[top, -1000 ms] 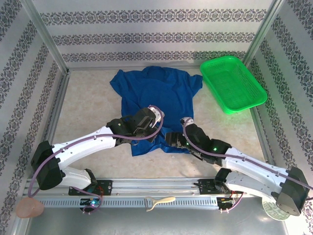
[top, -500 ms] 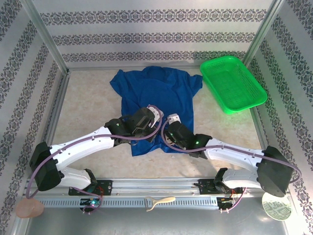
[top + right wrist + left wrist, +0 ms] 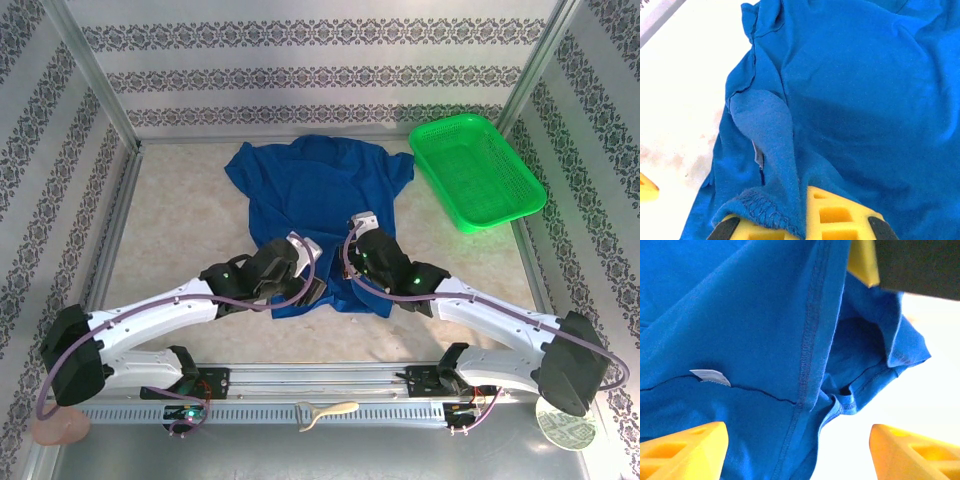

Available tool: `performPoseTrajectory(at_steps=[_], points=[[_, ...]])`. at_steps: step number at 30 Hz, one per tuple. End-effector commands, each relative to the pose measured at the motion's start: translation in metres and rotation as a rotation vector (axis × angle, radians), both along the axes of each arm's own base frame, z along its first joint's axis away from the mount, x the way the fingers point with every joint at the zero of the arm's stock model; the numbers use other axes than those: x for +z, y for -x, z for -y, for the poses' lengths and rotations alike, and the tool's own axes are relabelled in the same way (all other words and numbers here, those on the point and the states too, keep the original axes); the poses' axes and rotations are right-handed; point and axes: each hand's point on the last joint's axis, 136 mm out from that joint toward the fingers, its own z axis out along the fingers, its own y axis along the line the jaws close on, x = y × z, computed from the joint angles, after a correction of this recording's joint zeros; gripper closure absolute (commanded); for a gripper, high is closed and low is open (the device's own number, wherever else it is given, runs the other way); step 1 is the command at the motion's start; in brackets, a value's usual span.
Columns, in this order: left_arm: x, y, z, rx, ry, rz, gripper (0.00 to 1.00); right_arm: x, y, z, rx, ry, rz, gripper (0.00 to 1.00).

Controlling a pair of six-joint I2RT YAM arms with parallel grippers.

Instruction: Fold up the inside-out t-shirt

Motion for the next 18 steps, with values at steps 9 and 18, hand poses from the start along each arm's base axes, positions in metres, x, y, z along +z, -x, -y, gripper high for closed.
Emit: performPoseTrajectory(at_steps=[9, 18], points=[[-0.005, -0.022, 0.041, -0.016, 0.056, 0.172, 0.18, 0.012, 0.004, 0.0, 0.016, -0.054, -0.015, 1.0], [-0.02, -0.076, 0.037, 0.173, -0.014, 0.307, 0.22, 0.013, 0.011, 0.002, 0.008, -0.11, -0.038, 1.0]])
